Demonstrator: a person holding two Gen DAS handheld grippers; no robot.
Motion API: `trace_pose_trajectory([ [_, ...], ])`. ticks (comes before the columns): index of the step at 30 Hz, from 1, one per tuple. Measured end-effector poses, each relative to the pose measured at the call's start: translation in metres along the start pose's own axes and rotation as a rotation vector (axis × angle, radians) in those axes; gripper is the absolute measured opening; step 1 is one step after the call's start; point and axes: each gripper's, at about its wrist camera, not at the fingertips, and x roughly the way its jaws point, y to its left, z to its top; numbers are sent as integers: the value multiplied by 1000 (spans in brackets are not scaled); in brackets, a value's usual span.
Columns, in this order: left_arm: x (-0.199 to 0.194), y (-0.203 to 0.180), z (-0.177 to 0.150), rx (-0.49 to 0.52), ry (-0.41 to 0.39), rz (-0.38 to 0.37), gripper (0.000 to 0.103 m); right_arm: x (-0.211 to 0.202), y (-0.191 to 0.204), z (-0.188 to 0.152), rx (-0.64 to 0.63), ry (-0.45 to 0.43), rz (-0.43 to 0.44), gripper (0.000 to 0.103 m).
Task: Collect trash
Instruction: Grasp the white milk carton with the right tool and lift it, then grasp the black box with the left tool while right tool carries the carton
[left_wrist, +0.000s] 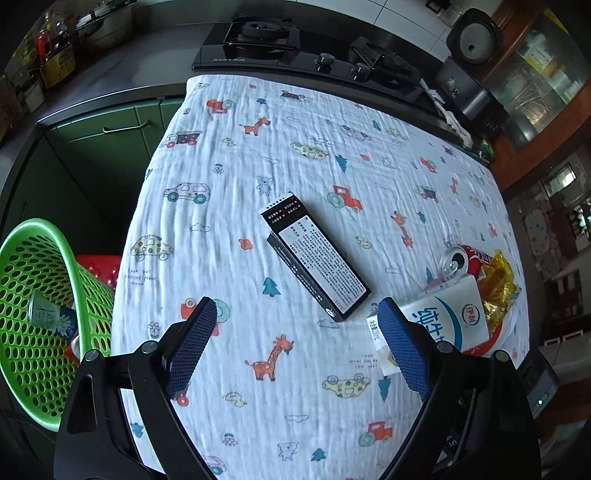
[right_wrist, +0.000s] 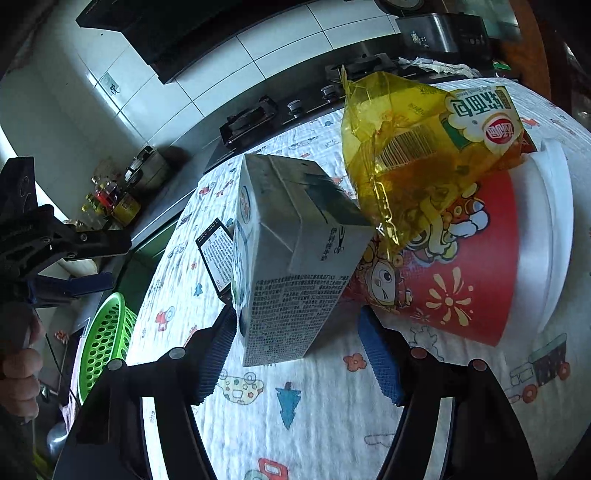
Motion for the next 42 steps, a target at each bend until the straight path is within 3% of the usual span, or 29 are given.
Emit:
trace_pose_trajectory([
  [4,18,2,7,-41,16,1,88,6,0,1,11,-10,12,61],
  [7,31,2,12,-70,28,0,88,7,3,1,9,-16,45,46],
  [16,62,-5,25,-143,61,16,88,-5,12,-5,-61,-33,26,42],
  [29,105,-20,28,-156,104,134,86,-31,14,-15,-142,-49,0,41],
  [34,106,-22,28,-147,88,152,76,-34,14,-16,-158,-48,-12,41],
  [36,104,-23,29,-146,82,140,62,-35,15,-15,-165,-48,-16,41],
  [42,95,-20,23,-123,79,134,53,-38,18,-16,-181,-49,-14,41],
])
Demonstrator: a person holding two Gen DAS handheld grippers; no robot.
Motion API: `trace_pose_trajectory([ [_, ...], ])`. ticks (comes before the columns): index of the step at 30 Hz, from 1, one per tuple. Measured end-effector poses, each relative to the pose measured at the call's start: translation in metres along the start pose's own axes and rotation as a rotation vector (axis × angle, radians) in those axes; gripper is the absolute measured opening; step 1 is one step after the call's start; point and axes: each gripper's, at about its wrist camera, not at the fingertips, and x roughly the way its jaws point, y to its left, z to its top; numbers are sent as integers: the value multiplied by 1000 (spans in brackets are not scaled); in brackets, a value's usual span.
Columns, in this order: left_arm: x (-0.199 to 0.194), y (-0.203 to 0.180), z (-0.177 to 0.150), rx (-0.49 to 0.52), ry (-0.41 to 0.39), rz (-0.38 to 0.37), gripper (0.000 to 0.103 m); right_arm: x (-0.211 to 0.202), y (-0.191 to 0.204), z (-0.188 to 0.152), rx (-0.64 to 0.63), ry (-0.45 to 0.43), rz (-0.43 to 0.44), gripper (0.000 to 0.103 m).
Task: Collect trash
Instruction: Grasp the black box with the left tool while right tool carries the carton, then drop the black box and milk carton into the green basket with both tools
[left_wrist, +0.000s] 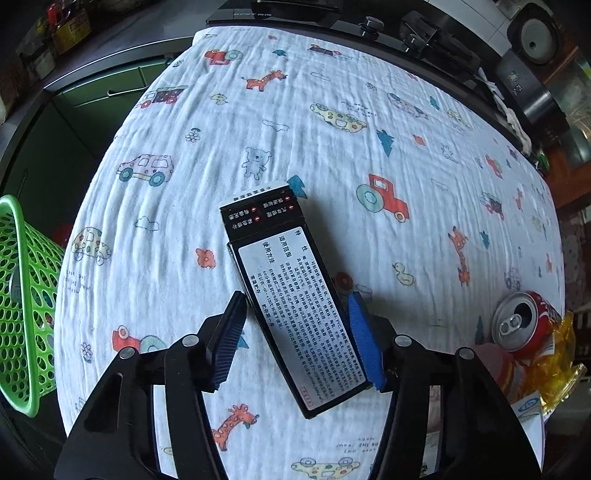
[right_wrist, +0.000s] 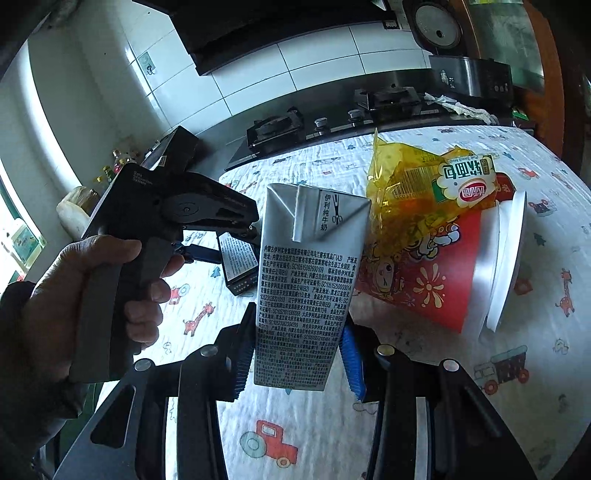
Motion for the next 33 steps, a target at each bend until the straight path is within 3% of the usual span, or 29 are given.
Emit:
trace_pose_trajectory([
  [7,-46,25,-13,32,-80,-11,50,-10,18,1,-43,-12,31,41],
  [15,-113,96,-26,-17,-188,-8,48,-12,59,6,-112,-13,117,41],
  [23,-161,193,-37,-102,-281,113,48,1,125,12,-204,9,224,41],
  [33,-149,312,-49,-241,-231,248,48,33,213,10,-305,64,332,41],
])
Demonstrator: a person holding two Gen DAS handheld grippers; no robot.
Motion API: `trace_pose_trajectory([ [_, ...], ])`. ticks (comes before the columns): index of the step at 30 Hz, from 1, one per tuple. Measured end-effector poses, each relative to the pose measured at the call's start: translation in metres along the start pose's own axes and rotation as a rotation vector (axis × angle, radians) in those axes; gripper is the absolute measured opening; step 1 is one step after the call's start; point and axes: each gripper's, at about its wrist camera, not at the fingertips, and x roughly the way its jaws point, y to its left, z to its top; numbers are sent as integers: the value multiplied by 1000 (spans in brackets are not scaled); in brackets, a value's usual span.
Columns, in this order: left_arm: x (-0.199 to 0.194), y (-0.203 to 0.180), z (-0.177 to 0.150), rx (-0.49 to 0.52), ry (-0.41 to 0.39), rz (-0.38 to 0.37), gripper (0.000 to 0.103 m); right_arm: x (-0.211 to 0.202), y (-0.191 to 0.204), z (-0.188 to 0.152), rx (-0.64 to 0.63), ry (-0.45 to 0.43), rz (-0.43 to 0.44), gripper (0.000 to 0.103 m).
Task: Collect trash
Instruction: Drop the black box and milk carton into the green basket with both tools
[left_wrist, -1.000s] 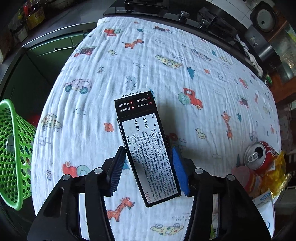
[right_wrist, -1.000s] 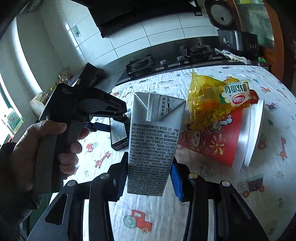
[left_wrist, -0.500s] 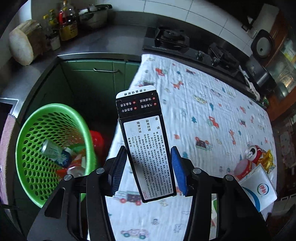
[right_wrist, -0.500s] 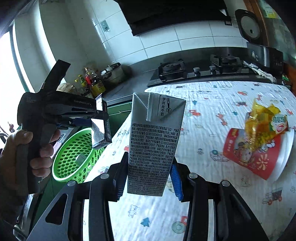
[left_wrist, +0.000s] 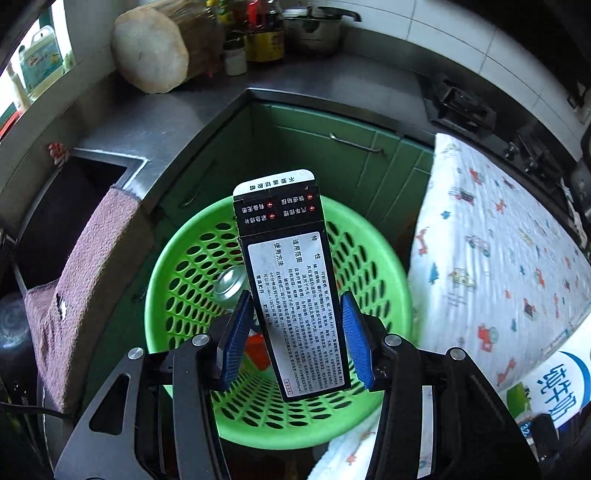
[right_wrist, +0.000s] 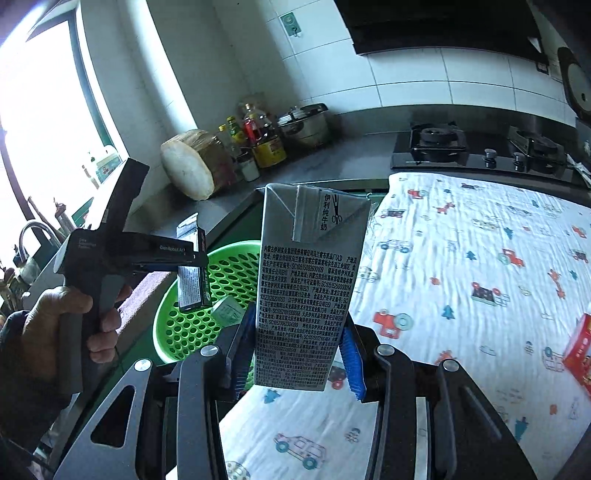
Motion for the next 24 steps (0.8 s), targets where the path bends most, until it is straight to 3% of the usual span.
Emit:
trace_pose_trajectory([
  [6,27,42,-2,-33,49,30,49,44,36,9,-10,49,51,41],
  [14,41,80,-3,-98,79,-5,51,99,71,11,-35,113,79,41],
  [16,41,87,-2,-114,81,-16,59,111,76,10,-27,132,92,41],
  [24,32,100,4,-132,53,-40,65,141,94,1,-36,187,121,42],
])
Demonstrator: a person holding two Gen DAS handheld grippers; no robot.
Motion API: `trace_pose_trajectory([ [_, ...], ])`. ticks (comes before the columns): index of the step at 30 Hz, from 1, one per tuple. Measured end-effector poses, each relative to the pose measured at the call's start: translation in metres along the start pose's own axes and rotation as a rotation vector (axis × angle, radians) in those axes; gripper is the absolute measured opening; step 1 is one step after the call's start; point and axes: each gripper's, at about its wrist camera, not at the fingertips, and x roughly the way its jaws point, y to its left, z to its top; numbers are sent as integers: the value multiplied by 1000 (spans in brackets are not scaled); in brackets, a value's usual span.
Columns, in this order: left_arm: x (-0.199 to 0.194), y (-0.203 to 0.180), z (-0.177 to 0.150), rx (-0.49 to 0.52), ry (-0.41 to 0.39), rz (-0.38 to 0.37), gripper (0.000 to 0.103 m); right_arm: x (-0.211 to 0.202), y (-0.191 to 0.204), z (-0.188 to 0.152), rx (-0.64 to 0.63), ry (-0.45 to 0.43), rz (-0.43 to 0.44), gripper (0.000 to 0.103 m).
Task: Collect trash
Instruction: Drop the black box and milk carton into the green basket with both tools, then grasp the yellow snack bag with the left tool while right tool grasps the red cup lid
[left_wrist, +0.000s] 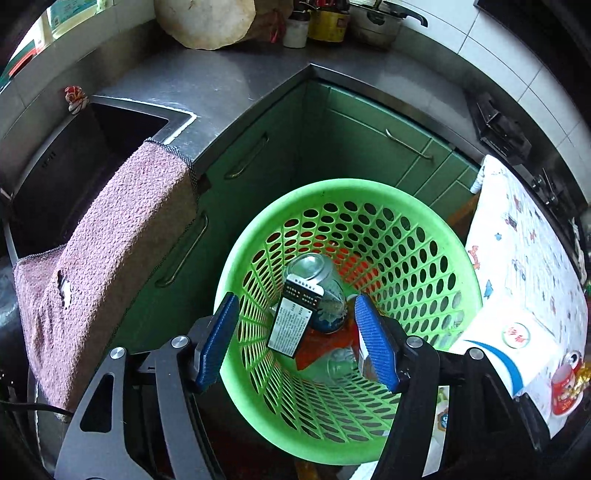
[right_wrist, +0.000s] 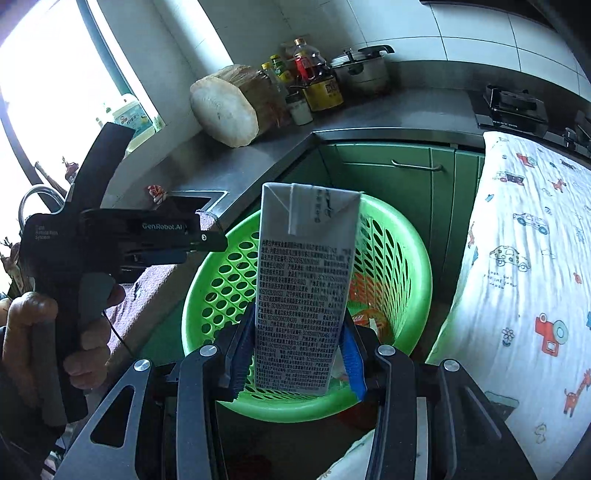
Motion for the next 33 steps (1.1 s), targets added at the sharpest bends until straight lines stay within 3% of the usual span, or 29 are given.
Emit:
trace_pose_trajectory([
  [8,-9,-10,1,16,-12,-29,68,-7,0,-5,-1,-16,7,44],
  [15,-18,-47,-7,69,-14,-70,71,-50,-11,-13,-5,-86,-55,54],
  [17,-22,-63,-11,90,-21,-81,76,-68,-19,-18,6,-111,-82,56],
  [25,-42,-150,-38,227,-29,-167,77,-157,-71,-49,105,-201,-198,60],
  [33,-58,-240,-80,362,-19,-232,83,-244,-132,-102,215,-270,-334,65],
])
